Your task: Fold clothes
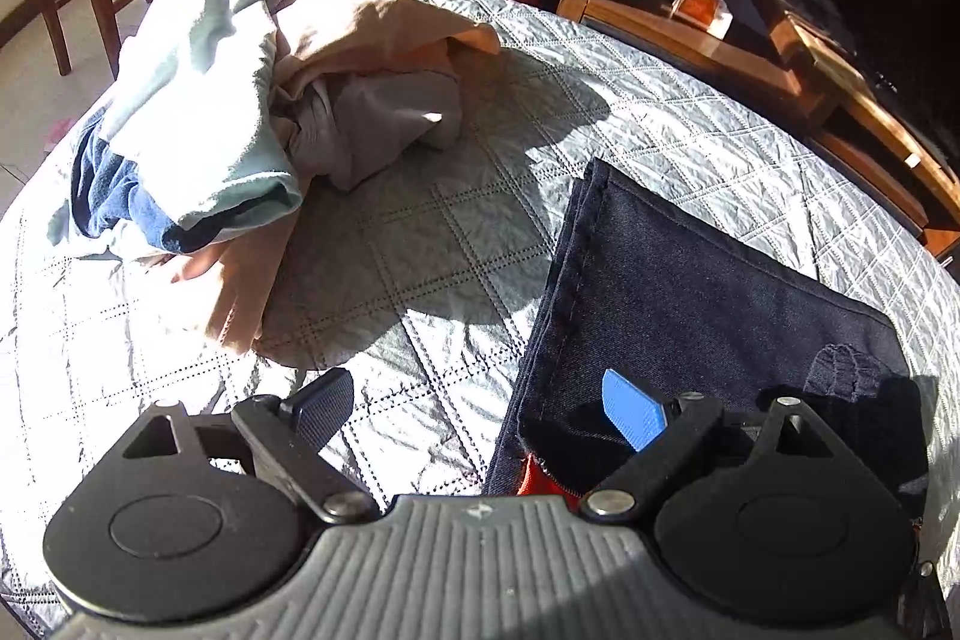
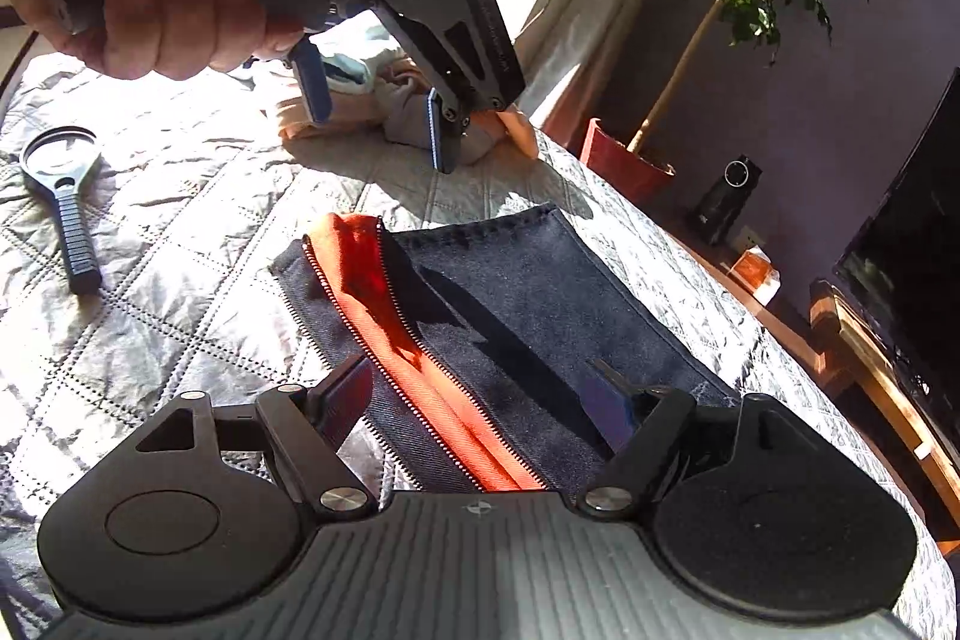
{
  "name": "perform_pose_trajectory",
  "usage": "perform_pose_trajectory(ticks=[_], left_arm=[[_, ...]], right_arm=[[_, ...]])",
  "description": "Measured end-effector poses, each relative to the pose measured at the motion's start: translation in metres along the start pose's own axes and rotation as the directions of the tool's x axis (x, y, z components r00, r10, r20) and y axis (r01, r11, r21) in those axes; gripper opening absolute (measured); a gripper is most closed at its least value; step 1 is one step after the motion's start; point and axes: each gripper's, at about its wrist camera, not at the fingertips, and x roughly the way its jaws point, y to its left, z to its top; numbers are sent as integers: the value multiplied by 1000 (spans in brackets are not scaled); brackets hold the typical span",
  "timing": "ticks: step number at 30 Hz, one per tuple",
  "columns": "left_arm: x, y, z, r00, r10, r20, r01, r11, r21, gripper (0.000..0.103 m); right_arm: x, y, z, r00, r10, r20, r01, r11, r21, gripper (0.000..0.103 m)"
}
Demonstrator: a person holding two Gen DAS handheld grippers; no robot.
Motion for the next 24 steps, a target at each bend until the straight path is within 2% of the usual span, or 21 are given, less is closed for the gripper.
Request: perform_pose_trajectory(ticks=[4,8,15,20,24], left_arm=[[0,9,3,1000,-1,-2,1,1000,-22,88],[-3,16,5,1000,-5,6,5,1000,-28,89],[-5,34,9,1000,-1,9,2,997,-71,89],[-6,41,10,1000,-7,10,8,996,-86,90],[-6,45,11,1000,-11,10,12,995,-98,91]], right_arm=[[16,34,9,999,48,-6,-48,993,-109,79],[29,52,18,999,44,5,-43,990,-135,77],[54,61,44,1000,-2,-23,-1,990,-144,74],[63,59,53,997,26,-66,-31,996,-84,55],[67,52,55,995,43,-90,-42,999,17,49]])
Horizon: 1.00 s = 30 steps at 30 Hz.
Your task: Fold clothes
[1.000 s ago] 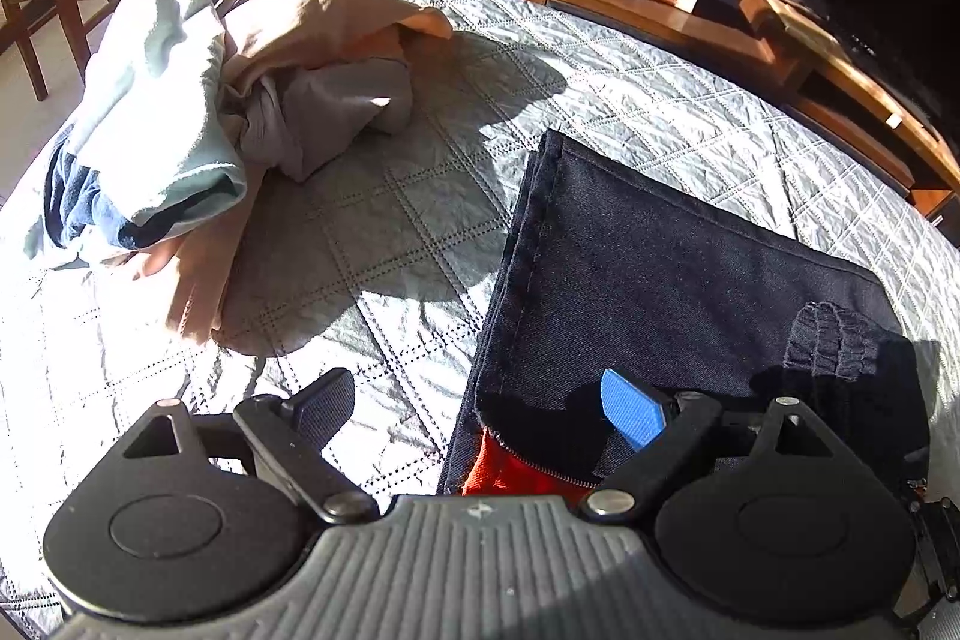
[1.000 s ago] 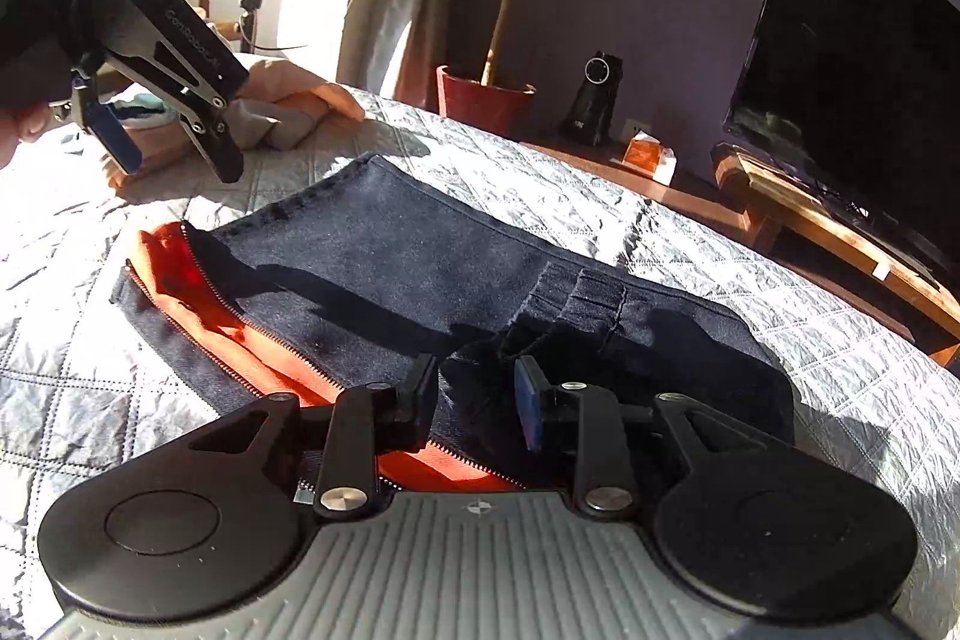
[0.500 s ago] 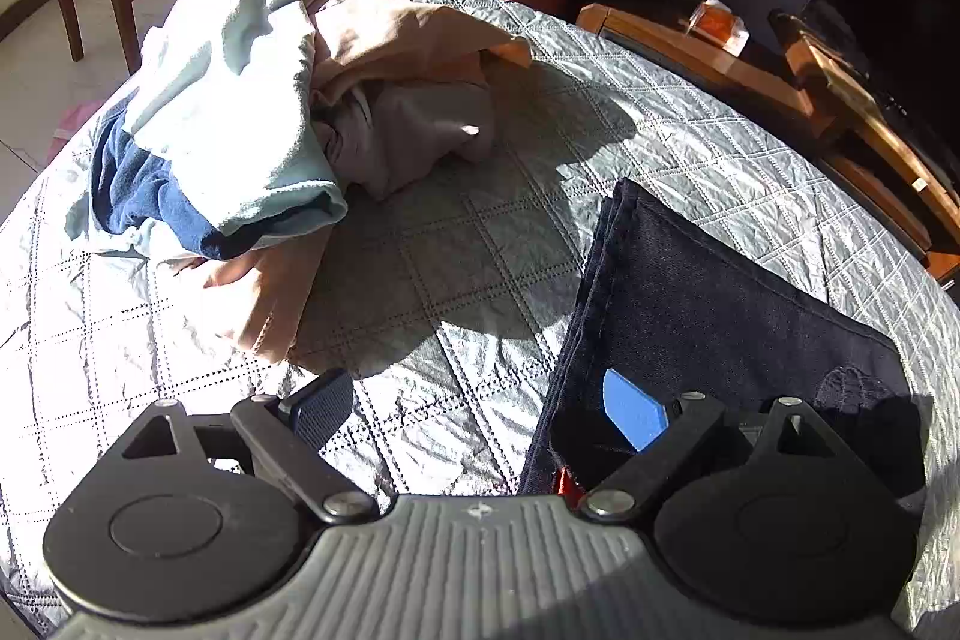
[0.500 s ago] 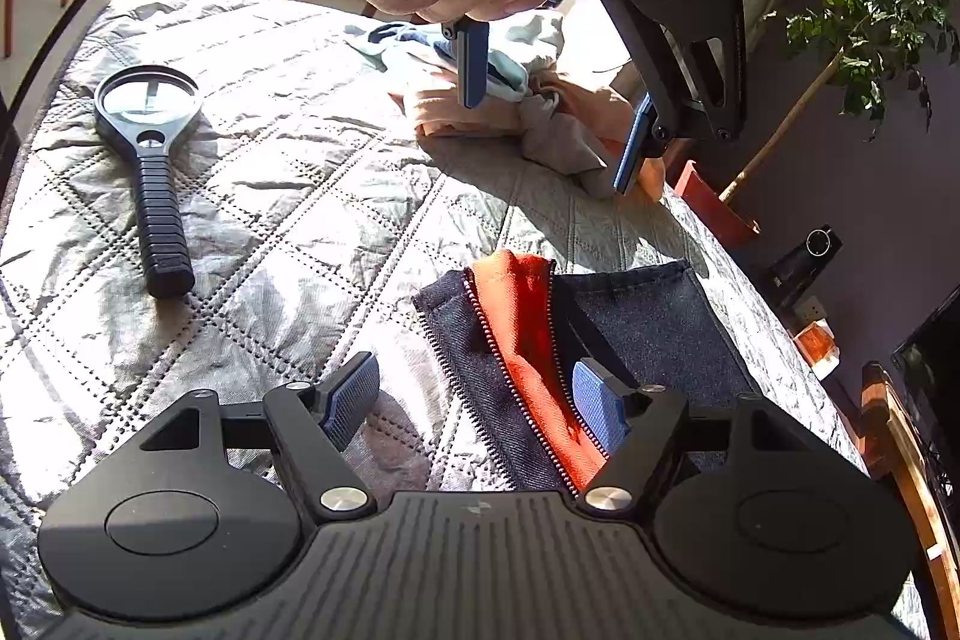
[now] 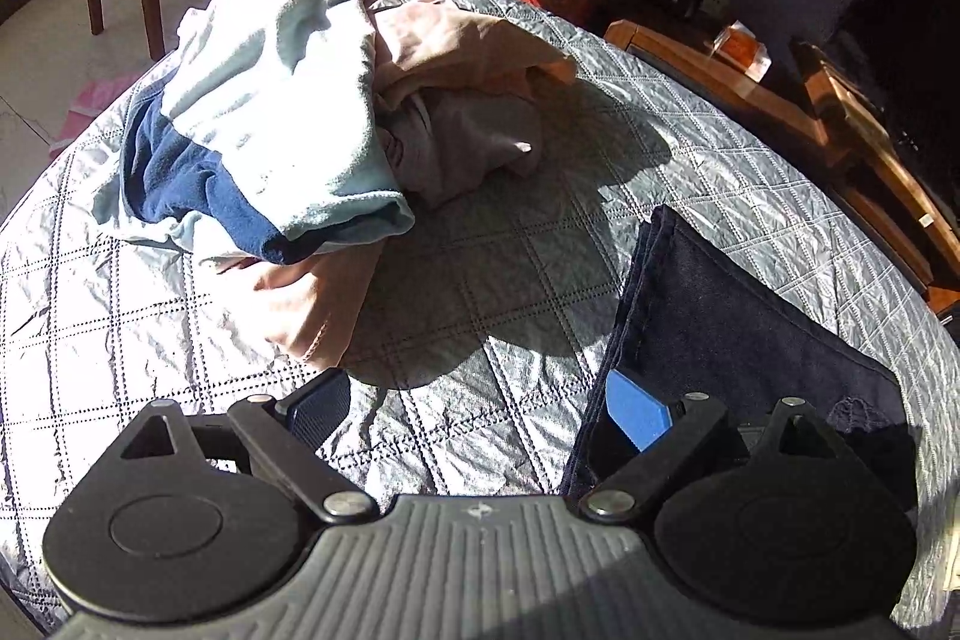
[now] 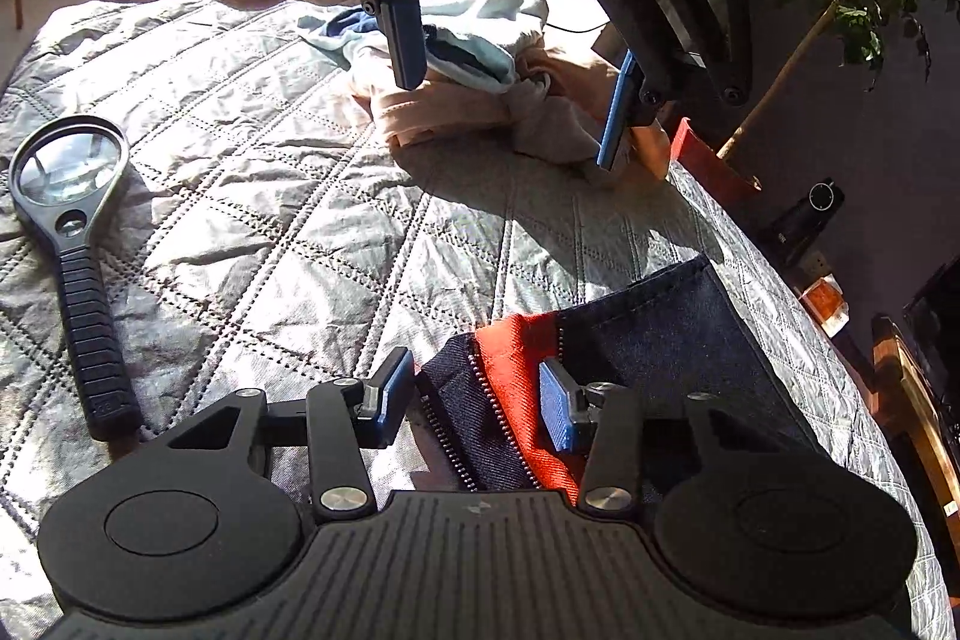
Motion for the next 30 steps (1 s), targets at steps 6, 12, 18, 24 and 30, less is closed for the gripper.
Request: perform_pose_trajectory(ticks=[6,12,18,24,30], left_arm=[[-2,2,1,1000,-7,2,7,1000,-5,91],[-1,-1,2,1000,-15,2,15,1000,-14,91],[-1,-14,-2,1000,-22,1,22,1000,13,91],[1,-33,-10,1000,-29,-9,29,998,62,91],[5,-54,-20,999,-34,-23,37,992,121,91]], right_arm=[[5,-30,-4,998,60,-30,-49,953,300,15],[-10,-63,-3,995,98,26,-100,904,415,13],[-48,-149,-13,991,27,133,-109,742,661,13],[-117,-239,-117,950,-266,164,-86,282,956,13],[-127,-237,-255,933,-357,-42,-19,-165,986,13]])
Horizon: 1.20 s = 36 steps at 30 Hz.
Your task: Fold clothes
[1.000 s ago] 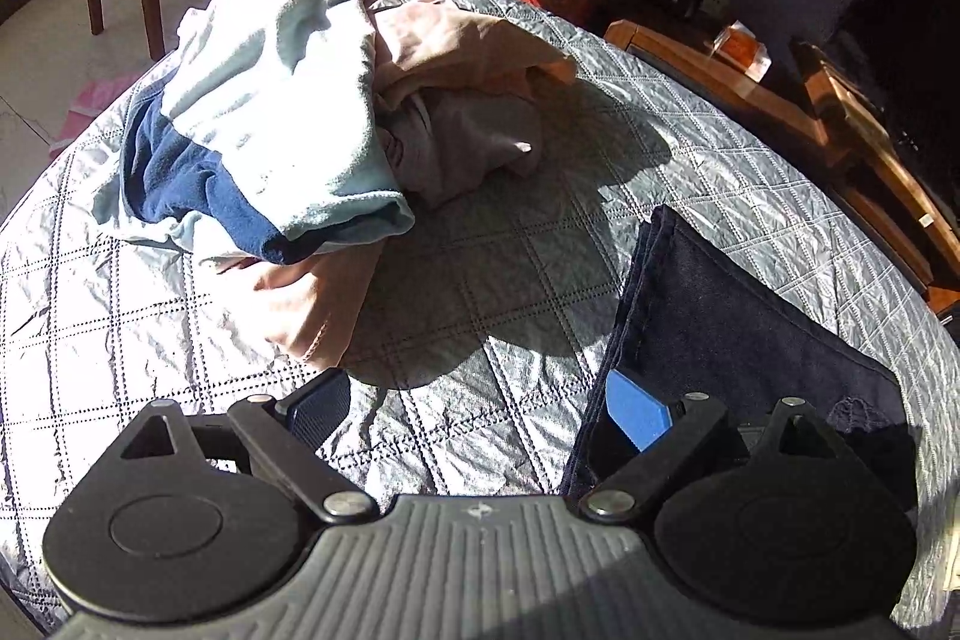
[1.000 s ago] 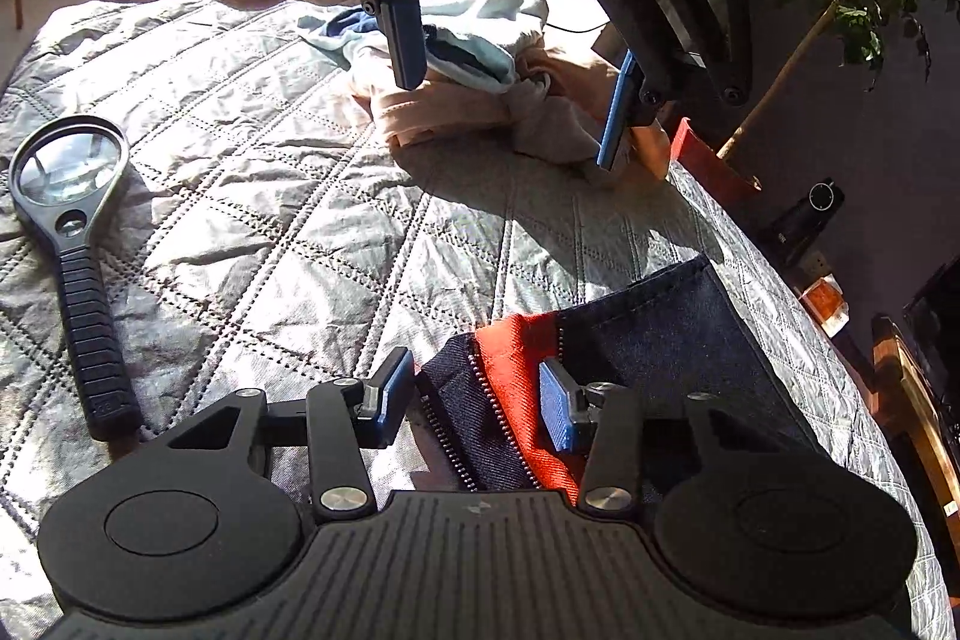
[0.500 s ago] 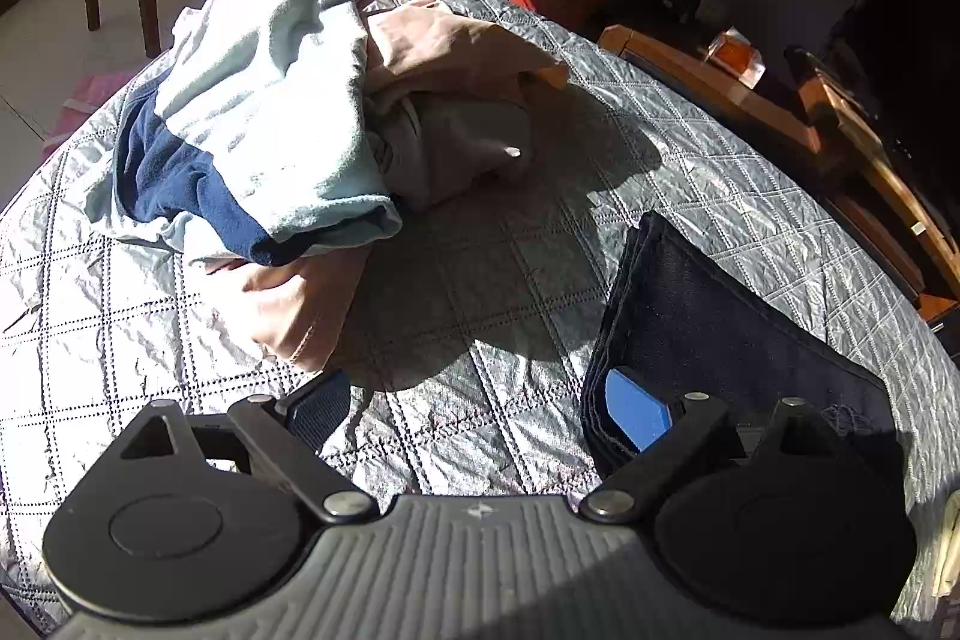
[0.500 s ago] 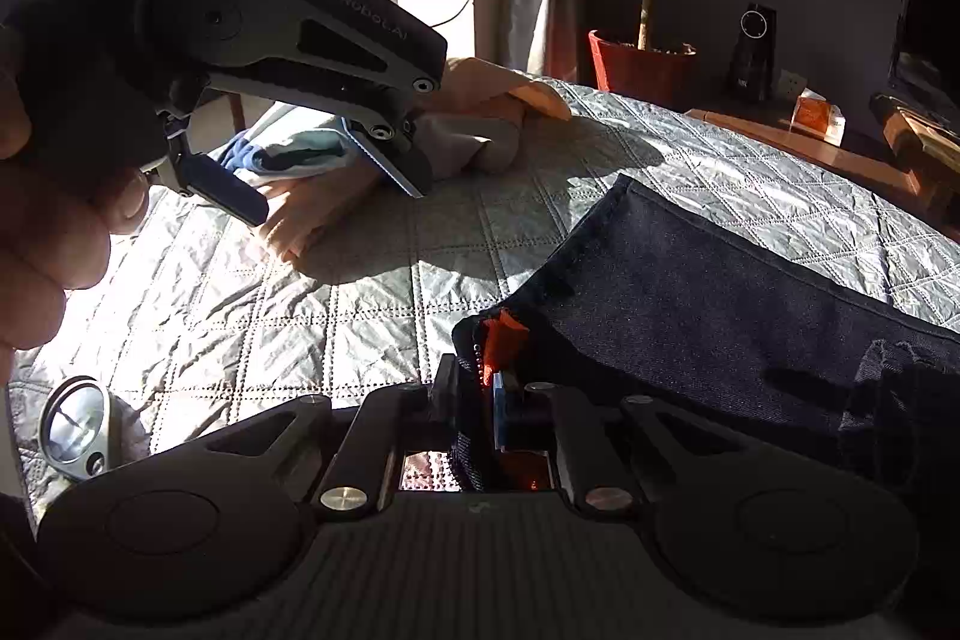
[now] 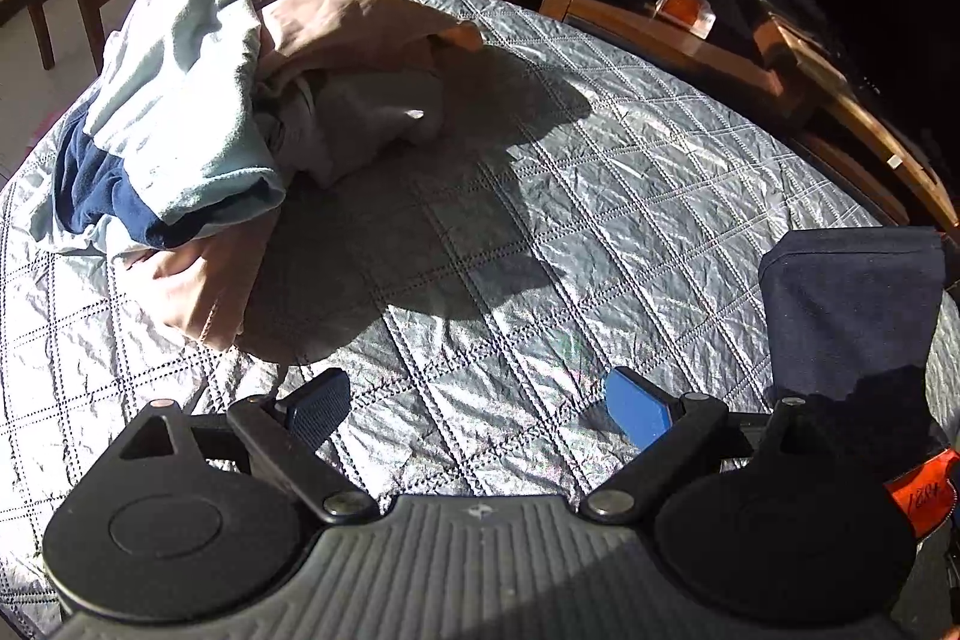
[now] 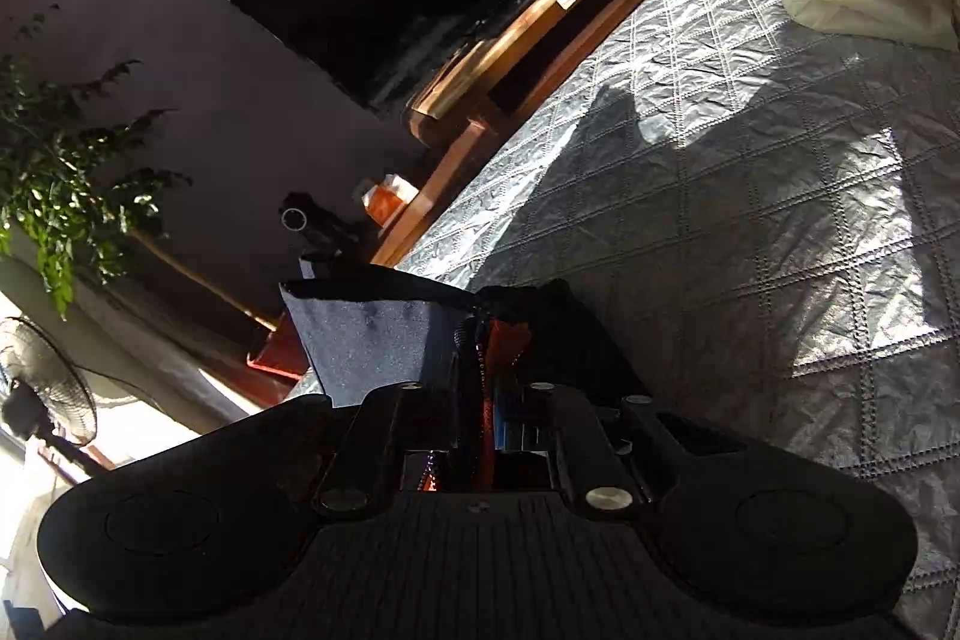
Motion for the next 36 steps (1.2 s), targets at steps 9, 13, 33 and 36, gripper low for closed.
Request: perform_pose_trajectory(ticks=[9,13,33,36], left_arm=[[10,-40,-13,1000,-10,-28,13,996,91,91],[14,-65,-23,999,-26,-43,32,988,149,91],[34,-150,-68,995,-32,-97,65,932,356,91],[38,-161,-75,994,-34,-108,73,924,376,91]], right_arm=[[4,-14,-10,995,-93,-21,91,991,-97,15],[-6,-9,-7,988,-138,-63,127,980,-156,27],[36,5,39,966,-75,-246,-44,895,-445,61],[26,13,18,973,-140,-185,-7,780,-626,66]])
